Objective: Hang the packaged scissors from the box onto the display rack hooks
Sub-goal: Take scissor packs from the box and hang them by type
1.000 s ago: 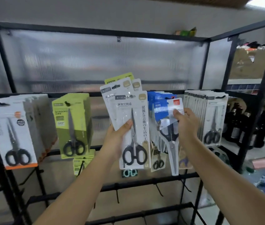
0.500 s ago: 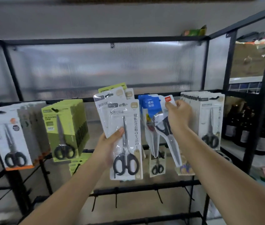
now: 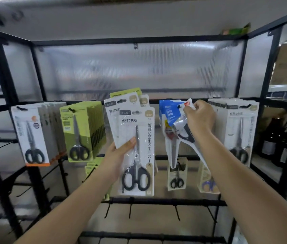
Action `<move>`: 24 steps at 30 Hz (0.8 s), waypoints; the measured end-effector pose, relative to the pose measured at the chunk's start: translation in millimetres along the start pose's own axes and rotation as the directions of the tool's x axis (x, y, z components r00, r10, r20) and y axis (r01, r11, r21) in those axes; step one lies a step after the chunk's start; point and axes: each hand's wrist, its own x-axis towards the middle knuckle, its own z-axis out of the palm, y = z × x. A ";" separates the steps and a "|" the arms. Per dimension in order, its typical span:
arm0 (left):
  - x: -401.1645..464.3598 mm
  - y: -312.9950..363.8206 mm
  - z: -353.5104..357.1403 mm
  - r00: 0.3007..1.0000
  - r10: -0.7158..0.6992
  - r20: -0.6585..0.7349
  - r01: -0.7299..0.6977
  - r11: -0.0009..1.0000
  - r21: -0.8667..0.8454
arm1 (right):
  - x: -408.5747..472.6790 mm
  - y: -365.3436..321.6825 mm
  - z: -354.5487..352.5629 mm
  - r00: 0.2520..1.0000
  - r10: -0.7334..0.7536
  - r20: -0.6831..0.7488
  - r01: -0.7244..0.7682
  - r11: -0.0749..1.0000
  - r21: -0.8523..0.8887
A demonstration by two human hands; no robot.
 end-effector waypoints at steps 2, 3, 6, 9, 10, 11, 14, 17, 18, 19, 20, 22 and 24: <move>-2.2 -1.7 1.8 1.000 -0.004 -0.017 0.004 1.000 0.011 | -1.1 6.2 2.4 0.999 -0.018 0.027 0.019 0.999 -0.040; -3.3 -2.7 2.0 1.000 -0.001 -0.027 0.001 1.000 0.017 | -0.7 8.5 4.8 0.999 -0.012 0.032 0.014 0.999 -0.041; -5.5 -2.3 4.4 0.999 0.015 -0.044 -0.014 0.999 0.036 | 3.9 9.2 17.3 0.997 0.069 0.025 -0.069 0.998 0.003; -6.0 -1.7 3.7 0.997 0.034 -0.067 -0.032 0.999 0.034 | 4.6 7.7 29.9 0.983 0.177 0.045 -0.181 0.976 0.125; -6.0 -1.9 2.4 0.996 0.035 -0.077 -0.033 0.999 0.020 | 1.8 8.3 32.8 0.979 0.200 0.044 -0.205 0.963 0.174; -5.8 -2.4 0.7 0.995 0.037 -0.088 -0.037 0.999 0.000 | -3.3 9.3 33.9 0.977 0.211 0.010 -0.209 0.956 0.207; -5.1 -5.1 -4.5 0.992 0.052 -0.117 -0.058 0.997 -0.049 | -37.6 10.4 30.6 0.978 0.186 -0.096 -0.148 0.938 0.313; -4.4 -9.9 -7.2 0.987 0.044 -0.154 -0.056 0.996 -0.075 | -87.7 8.0 26.4 0.959 0.009 0.282 -0.157 0.848 0.506; -4.4 -11.8 -7.2 0.986 0.046 -0.161 -0.058 0.996 -0.072 | -100.7 5.9 25.7 0.893 -0.052 0.448 -0.199 0.846 0.495; -4.4 -14.2 -6.9 0.986 0.051 -0.161 -0.063 0.996 -0.067 | -110.4 5.7 27.1 0.812 -0.089 0.577 -0.240 0.850 0.469; -4.6 -17.2 -7.8 0.987 0.055 -0.154 -0.066 0.995 -0.069 | -117.6 4.8 29.0 0.750 -0.099 0.653 -0.282 0.846 0.453; -7.1 -21.4 -9.9 0.993 0.018 -0.117 -0.030 0.995 -0.096 | -124.8 5.2 33.6 0.730 -0.075 0.679 -0.321 0.840 0.437; -9.6 -25.3 -15.5 0.996 -0.047 -0.071 0.039 0.992 -0.119 | -129.1 8.4 38.4 0.772 -0.038 0.635 -0.293 0.865 0.408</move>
